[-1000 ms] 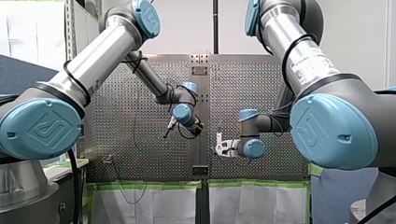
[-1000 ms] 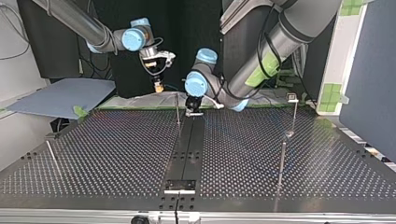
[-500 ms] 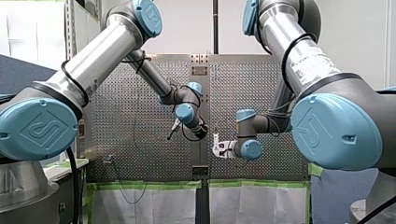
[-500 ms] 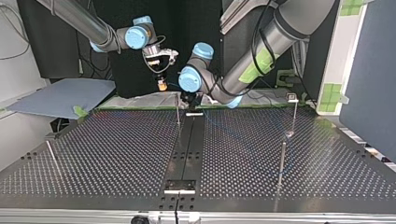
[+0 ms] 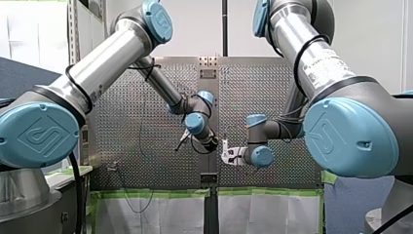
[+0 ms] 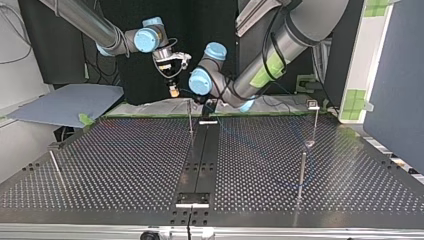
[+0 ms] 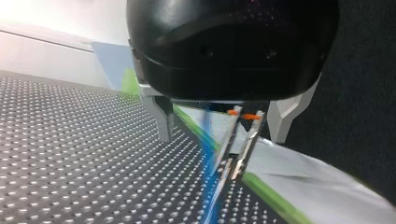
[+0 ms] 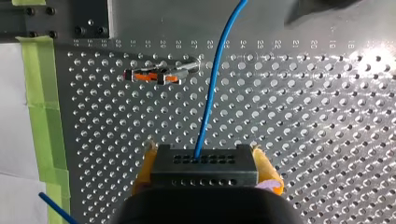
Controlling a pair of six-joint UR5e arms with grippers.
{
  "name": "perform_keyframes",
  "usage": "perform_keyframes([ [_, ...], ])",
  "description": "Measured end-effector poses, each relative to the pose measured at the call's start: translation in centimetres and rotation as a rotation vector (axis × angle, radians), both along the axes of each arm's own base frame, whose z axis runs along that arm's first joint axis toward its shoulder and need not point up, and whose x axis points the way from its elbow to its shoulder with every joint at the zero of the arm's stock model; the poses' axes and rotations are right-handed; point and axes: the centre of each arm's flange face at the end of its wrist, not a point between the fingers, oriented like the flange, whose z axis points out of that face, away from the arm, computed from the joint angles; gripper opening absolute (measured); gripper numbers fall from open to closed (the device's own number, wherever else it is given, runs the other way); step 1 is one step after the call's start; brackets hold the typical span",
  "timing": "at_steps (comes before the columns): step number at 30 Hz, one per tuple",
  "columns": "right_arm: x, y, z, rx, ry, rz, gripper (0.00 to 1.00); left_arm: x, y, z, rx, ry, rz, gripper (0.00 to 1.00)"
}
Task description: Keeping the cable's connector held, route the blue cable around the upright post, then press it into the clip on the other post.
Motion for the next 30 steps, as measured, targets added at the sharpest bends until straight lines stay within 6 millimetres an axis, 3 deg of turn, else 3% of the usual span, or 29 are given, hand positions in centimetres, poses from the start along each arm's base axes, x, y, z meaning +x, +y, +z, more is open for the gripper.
perform_keyframes([
  [5, 0.1, 0.0, 0.0, -0.001, 0.002, 0.007, 0.0, 0.4, 0.1, -1.7, -0.026, 0.006, 0.02, 1.0],
  [18, 0.1, 0.2, 0.0, 0.001, 0.003, 0.014, 0.0, 1.2, 1.0, -1.8, -0.051, -0.001, 0.105, 1.0],
  [19, 0.1, 0.1, 0.0, 0.001, 0.003, 0.014, 0.0, 1.2, 1.1, -1.8, -0.051, -0.003, 0.112, 0.9],
  [20, 0.1, 0.1, 0.0, 0.001, 0.004, 0.014, 0.0, 1.2, 1.1, -1.8, -0.051, -0.004, 0.116, 0.63],
  [21, 0.1, 0.1, 0.0, 0.001, 0.004, 0.014, 0.0, 1.3, 1.2, -1.8, -0.05, -0.006, 0.119, 0.63],
  [23, 0.1, 0.1, 0.0, 0.001, 0.004, 0.014, 0.0, 1.3, 1.2, -1.8, -0.049, -0.01, 0.124, 0.31],
  [24, 0.1, 0.1, 0.0, 0.001, 0.004, 0.014, 0.0, 1.3, 1.2, -1.8, -0.049, -0.012, 0.126, 0.31],
  [25, 0.1, 0.1, 0.0, 0.001, 0.004, 0.014, 0.0, 1.3, 1.2, -1.8, -0.049, -0.015, 0.128, 0.02],
  [30, 0.1, 0.2, -0.1, -0.001, 0.007, 0.014, 0.0, 1.4, 1.1, -1.7, -0.055, -0.028, 0.133, 0.02],
])
